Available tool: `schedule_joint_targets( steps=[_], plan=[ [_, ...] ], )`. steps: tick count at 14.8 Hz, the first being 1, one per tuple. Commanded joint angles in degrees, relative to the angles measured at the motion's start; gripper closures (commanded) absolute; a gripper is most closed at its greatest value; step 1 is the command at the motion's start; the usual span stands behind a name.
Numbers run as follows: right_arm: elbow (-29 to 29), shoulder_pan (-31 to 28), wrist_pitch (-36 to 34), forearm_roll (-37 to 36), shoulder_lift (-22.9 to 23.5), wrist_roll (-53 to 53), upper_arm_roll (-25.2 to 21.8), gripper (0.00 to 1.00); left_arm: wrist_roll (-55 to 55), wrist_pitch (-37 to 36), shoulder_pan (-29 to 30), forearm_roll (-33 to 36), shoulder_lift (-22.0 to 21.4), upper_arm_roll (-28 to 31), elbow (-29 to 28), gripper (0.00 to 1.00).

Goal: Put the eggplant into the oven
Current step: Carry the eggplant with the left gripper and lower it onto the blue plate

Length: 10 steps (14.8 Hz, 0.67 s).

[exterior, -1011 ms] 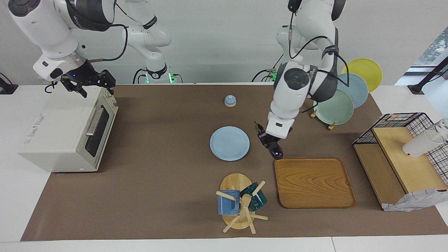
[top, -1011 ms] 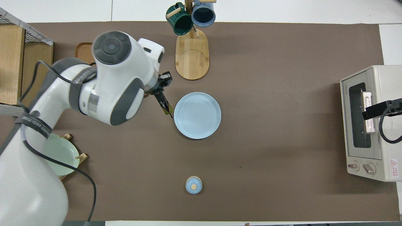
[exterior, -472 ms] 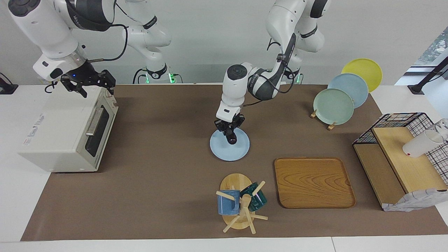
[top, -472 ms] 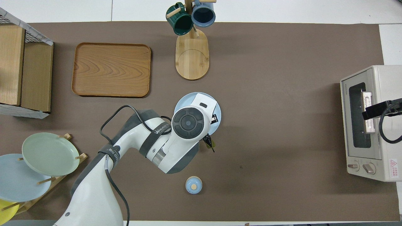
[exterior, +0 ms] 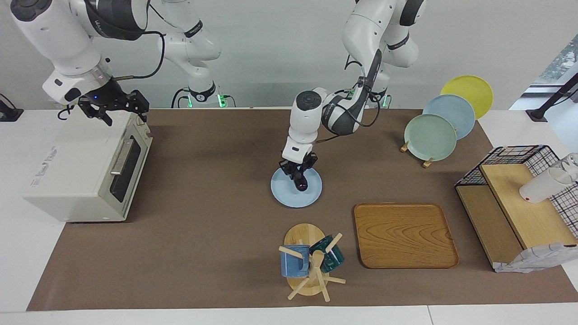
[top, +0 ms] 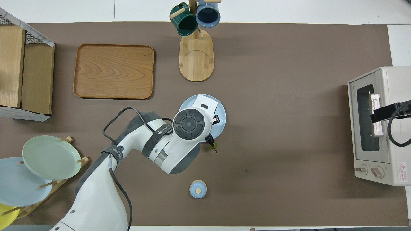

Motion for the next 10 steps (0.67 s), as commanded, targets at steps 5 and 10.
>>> schedule_joint_targets(
  steps=[5, 10],
  plan=[
    [-0.86, -0.13, 0.59, 1.24, -1.09, 0.94, 0.1, 0.83, 1.58, 3.54, 2.61, 0.81, 0.46, -0.17, -0.74, 1.0],
    [-2.18, -0.05, 5.16, -3.4, -1.27, 0.76, 0.1, 1.0, 1.93, -2.24, 5.41, 0.99, -0.59, 0.19, 3.2, 0.0]
  ],
)
